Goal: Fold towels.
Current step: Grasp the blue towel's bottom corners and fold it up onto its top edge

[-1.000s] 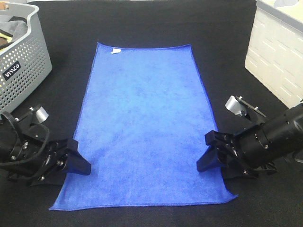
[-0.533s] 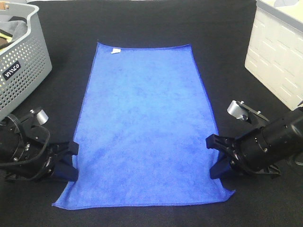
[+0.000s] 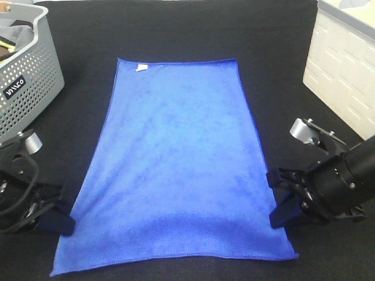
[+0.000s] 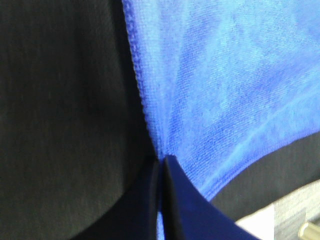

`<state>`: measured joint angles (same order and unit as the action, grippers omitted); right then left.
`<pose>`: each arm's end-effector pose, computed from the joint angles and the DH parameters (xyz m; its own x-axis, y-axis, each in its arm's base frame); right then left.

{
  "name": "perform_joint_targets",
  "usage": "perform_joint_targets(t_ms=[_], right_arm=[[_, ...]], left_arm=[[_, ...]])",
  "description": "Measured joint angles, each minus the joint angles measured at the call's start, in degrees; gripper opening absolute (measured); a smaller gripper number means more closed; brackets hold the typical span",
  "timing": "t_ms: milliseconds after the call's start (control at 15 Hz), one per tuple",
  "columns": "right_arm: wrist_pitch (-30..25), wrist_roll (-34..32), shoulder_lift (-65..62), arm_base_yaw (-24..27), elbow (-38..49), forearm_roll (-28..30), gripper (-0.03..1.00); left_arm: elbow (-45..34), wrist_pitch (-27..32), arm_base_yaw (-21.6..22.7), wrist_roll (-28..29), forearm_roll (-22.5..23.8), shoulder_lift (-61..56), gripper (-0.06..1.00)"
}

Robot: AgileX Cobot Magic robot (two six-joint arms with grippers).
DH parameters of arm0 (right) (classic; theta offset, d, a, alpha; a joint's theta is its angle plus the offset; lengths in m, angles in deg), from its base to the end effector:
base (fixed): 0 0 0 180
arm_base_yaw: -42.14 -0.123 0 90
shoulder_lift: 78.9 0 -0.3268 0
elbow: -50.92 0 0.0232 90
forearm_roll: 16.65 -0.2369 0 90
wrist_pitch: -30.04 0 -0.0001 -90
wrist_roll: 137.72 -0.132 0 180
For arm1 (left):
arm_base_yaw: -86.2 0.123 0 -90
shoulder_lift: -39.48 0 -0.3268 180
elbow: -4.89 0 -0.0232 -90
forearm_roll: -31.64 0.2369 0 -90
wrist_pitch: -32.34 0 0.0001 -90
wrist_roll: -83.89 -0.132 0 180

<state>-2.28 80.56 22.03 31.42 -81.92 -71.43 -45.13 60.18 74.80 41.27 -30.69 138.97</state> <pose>0.2165 0.0997 0.1388 -0.9935 -0.0001 -0.1135 -0.0527 0.8861 0.4605 0.2133 -0.0988 0.1379 -0.9845 -0.0686 -0.1615 0.0140 0.8867 -0.4621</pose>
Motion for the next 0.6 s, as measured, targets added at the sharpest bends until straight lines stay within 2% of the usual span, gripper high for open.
perform_joint_targets(t_ms=[333, 600], right_arm=[[-1.26, -1.32, -4.01, 0.0, 4.81, 1.78, 0.0], [-1.6, -1.66, -9.8, 0.0, 11.63, 1.95, 0.0]], left_arm=[[-2.52, 4.07, 0.0, 3.04, 4.7, -4.64, 0.0], [-6.02, 5.39, 0.0, 11.8, 12.32, -10.77, 0.0]])
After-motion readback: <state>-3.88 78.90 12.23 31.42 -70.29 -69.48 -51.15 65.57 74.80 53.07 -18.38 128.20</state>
